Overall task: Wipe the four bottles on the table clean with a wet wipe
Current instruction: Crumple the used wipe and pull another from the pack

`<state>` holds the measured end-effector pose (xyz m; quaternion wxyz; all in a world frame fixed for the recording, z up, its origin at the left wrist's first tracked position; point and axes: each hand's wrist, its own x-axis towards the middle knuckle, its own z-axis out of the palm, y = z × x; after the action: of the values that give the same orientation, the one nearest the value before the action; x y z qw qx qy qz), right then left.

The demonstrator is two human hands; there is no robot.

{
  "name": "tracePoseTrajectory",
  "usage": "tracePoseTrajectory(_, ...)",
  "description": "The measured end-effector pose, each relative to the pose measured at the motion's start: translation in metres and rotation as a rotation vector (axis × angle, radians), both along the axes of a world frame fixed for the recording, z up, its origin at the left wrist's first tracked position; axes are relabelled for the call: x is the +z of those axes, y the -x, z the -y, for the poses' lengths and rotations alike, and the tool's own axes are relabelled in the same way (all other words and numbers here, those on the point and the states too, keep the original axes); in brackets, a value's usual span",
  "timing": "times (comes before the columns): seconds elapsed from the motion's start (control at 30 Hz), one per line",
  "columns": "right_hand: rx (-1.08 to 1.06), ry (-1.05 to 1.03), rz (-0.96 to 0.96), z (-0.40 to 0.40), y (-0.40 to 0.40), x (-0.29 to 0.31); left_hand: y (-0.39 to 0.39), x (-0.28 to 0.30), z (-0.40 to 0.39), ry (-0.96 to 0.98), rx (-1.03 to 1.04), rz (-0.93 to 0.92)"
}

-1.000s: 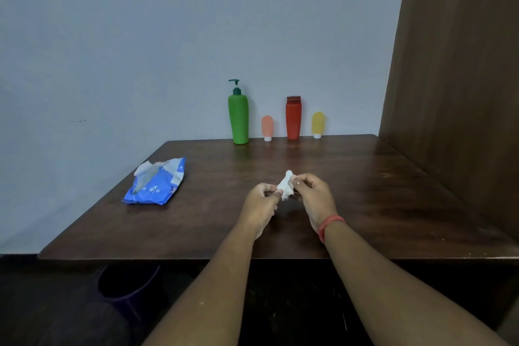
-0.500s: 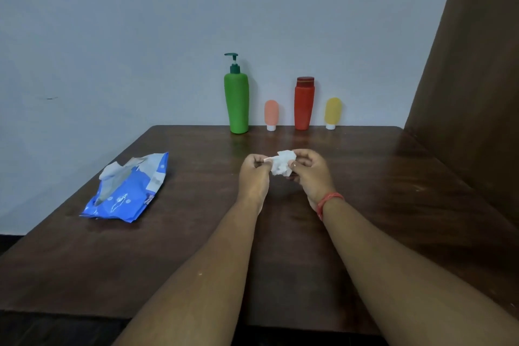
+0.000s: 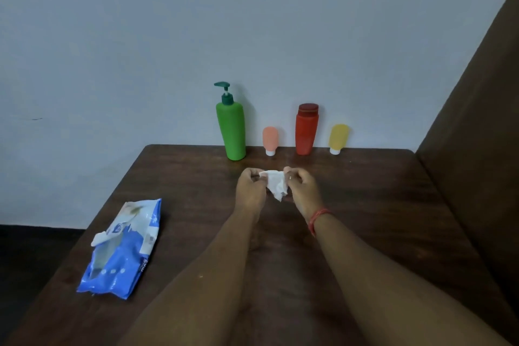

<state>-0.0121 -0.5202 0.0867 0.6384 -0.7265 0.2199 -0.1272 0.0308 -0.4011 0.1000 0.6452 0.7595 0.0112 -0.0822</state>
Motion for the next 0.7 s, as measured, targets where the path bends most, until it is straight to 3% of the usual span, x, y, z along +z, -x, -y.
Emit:
tracePoseTrajectory(0.1, 0.047, 0.086, -0.067, -0.011, 0.021, 0.039, 0.016, 0.035, -0.002, -0.056, -0.096, -0.046)
tracePoseTrajectory(0.23, 0.066, 0.078, -0.08, -0.021, 0.042, 0.064, 0.041, 0.071, -0.018, -0.107, -0.016, -0.062)
tracePoseTrajectory(0.37, 0.041, -0.054, -0.086, -0.044, 0.066, 0.083, 0.068, 0.086, -0.053, -0.151, 0.07, -0.096)
tracePoseTrajectory(0.7, 0.078, -0.461, -0.224, -0.148, 0.093, 0.074, 0.109, 0.095, -0.162, -0.48, 0.26, -0.067)
